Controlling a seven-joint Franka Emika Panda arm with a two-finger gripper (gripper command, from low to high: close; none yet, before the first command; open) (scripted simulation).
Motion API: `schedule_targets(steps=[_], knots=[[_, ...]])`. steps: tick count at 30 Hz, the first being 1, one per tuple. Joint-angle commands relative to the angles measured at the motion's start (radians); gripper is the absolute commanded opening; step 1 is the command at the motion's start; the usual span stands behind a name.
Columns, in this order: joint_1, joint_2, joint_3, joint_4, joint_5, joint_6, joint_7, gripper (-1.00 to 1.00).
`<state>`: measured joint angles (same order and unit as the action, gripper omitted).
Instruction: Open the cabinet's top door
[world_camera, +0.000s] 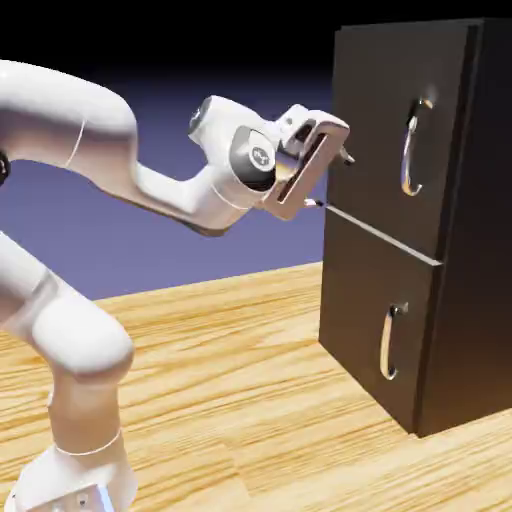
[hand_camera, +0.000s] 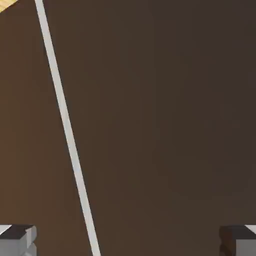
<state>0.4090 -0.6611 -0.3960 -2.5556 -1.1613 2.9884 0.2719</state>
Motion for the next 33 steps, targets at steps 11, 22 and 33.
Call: schedule_targets(steps=[11, 22, 33], knots=[[0.164, -0.038, -0.163, 0.105, -0.479, -0.020, -0.193, 0.00], [0.327, -0.075, -0.326, 0.210, -0.957, -0.040, -0.387, 0.00], [0.491, -0.113, -0.489, 0.314, -1.435, -0.060, -0.580, 0.00]])
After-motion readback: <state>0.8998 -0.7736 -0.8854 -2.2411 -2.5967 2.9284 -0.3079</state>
